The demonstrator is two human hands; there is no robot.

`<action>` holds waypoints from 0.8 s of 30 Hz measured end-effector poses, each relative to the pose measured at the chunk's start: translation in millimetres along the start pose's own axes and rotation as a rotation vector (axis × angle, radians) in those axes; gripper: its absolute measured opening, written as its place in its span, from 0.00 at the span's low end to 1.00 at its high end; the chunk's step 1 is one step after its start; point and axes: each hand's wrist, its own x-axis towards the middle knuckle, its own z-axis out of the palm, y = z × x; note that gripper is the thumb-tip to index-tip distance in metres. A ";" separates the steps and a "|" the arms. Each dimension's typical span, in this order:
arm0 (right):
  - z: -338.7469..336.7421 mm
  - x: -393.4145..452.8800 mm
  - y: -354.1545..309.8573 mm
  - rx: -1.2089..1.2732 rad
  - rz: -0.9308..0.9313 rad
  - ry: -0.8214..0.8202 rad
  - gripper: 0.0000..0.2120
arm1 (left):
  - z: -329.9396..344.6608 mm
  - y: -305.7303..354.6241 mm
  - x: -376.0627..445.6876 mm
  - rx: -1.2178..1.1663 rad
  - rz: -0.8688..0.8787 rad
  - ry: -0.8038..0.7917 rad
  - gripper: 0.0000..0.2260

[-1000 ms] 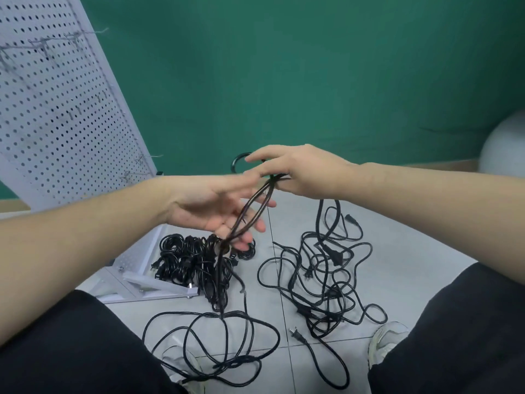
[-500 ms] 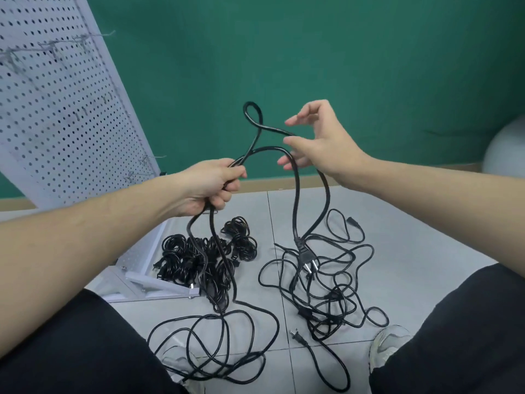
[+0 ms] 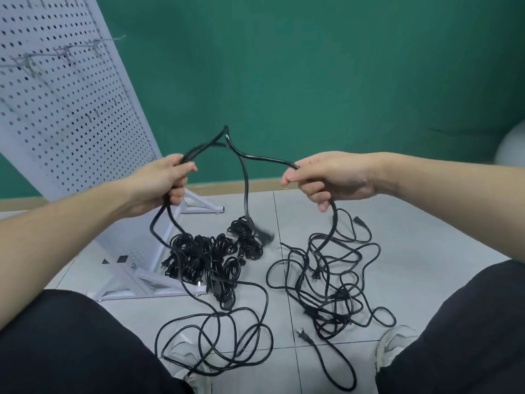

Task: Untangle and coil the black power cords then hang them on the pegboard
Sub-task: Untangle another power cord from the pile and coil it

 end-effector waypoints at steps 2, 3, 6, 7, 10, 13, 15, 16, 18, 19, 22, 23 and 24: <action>1.4 3.6 0.3 -0.166 0.021 0.029 0.08 | -9.9 -11.0 -4.3 0.180 -0.072 -0.157 0.07; 2.4 4.7 0.4 -0.229 0.028 0.034 0.08 | -13.8 -15.7 -7.3 0.266 -0.128 -0.233 0.08; 5.2 8.4 1.6 -0.291 0.003 0.047 0.07 | -24.1 -27.3 -17.3 0.536 -0.338 -0.442 0.11; 6.9 9.5 0.9 -0.305 -0.025 0.055 0.08 | -26.3 -29.5 -20.7 0.630 -0.401 -0.517 0.11; 15.9 13.0 -4.8 -0.378 -0.138 0.063 0.09 | -29.1 -30.8 -26.2 0.833 -0.485 -0.640 0.20; 28.8 16.9 -11.3 -0.436 -0.199 0.055 0.08 | -21.6 -18.5 -29.3 0.841 -0.318 -0.620 0.31; 35.3 20.6 -15.0 -0.468 -0.226 0.070 0.07 | -12.2 -10.5 -29.5 0.630 -0.115 -0.539 0.25; 37.1 22.3 -17.0 -0.475 -0.240 0.092 0.07 | -6.7 -6.3 -29.9 0.483 -0.033 -0.494 0.23; 36.5 25.3 -20.1 -0.457 -0.260 0.144 0.08 | 2.5 2.0 -29.0 0.185 0.081 -0.453 0.23; 35.1 25.9 -21.6 -0.442 -0.266 0.164 0.08 | 6.8 6.6 -29.4 0.063 0.117 -0.431 0.20; 31.3 24.4 -26.0 -0.443 -0.283 0.189 0.08 | 12.5 17.8 -29.5 0.011 0.202 -0.284 0.14; 29.9 23.8 -26.3 -0.451 -0.281 0.195 0.08 | 13.4 21.3 -30.7 0.030 0.218 -0.269 0.17; 28.9 23.5 -26.1 -0.460 -0.276 0.198 0.08 | 11.9 23.2 -30.2 0.029 0.221 -0.272 0.20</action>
